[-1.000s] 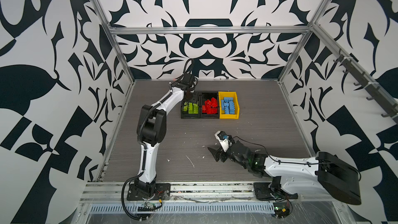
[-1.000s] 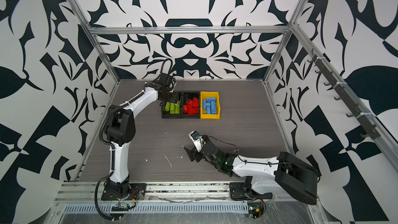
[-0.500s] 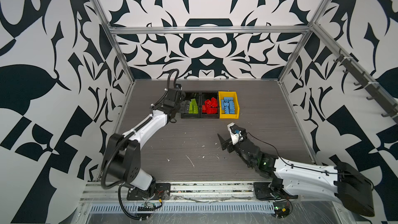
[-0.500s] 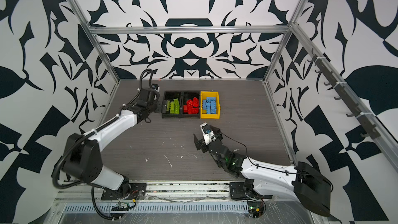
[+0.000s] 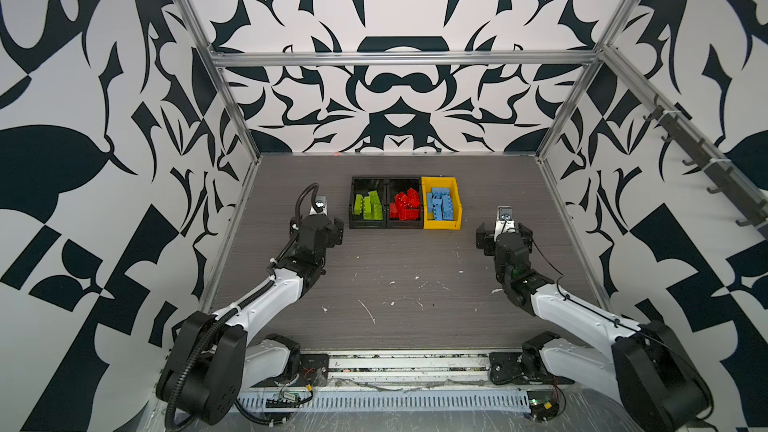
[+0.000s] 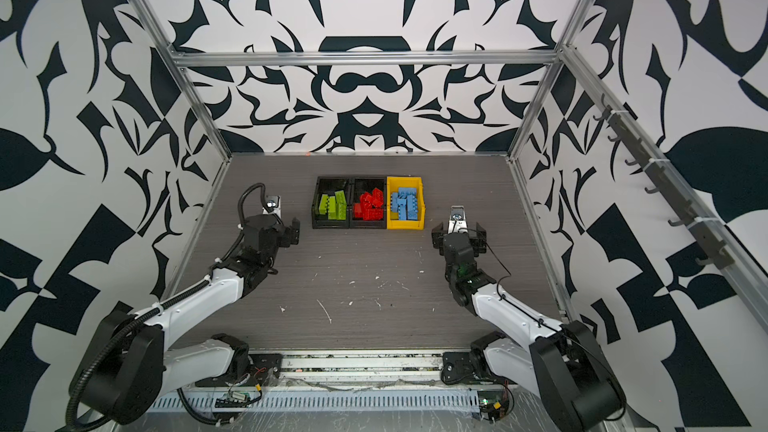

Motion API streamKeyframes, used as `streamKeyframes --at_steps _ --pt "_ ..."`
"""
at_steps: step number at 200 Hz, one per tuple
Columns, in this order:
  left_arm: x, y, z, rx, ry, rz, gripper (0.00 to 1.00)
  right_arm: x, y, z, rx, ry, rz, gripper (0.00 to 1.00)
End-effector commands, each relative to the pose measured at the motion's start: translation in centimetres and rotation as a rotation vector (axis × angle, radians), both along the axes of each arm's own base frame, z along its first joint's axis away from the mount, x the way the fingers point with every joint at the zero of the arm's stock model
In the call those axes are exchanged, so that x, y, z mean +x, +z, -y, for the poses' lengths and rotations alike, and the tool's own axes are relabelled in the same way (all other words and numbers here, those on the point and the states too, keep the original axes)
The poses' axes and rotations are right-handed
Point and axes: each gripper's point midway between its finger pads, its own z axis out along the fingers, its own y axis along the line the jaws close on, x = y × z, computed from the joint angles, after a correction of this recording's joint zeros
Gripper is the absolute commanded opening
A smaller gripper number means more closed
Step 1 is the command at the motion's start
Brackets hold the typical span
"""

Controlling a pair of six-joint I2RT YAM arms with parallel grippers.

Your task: Sort the legos into containers by color

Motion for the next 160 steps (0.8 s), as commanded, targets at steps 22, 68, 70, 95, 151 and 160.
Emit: streamKeyframes --at_steps 22,68,70,95,151,160 --pt "0.0 -1.4 -3.5 -0.153 0.008 0.162 1.0 2.1 -1.1 0.6 0.067 0.065 0.011 1.0" --pt "0.2 -2.7 -4.0 -0.174 -0.055 0.22 1.0 2.3 -2.4 1.1 0.035 0.082 0.058 0.99" --pt "0.2 -3.1 -4.1 -0.179 -0.053 0.216 1.0 2.3 -2.4 1.2 0.032 0.081 0.063 0.99" --pt "1.4 -5.0 -5.2 -0.23 -0.068 0.218 1.0 2.6 -3.8 1.4 0.013 0.071 0.079 0.99" --pt "1.9 -5.3 -3.6 -0.293 -0.177 0.109 1.0 4.0 -5.6 2.6 0.053 0.032 0.013 1.0" --pt "1.7 -5.1 -3.1 -0.29 -0.211 0.13 1.0 3.8 -5.6 2.7 0.052 0.027 0.014 0.99"
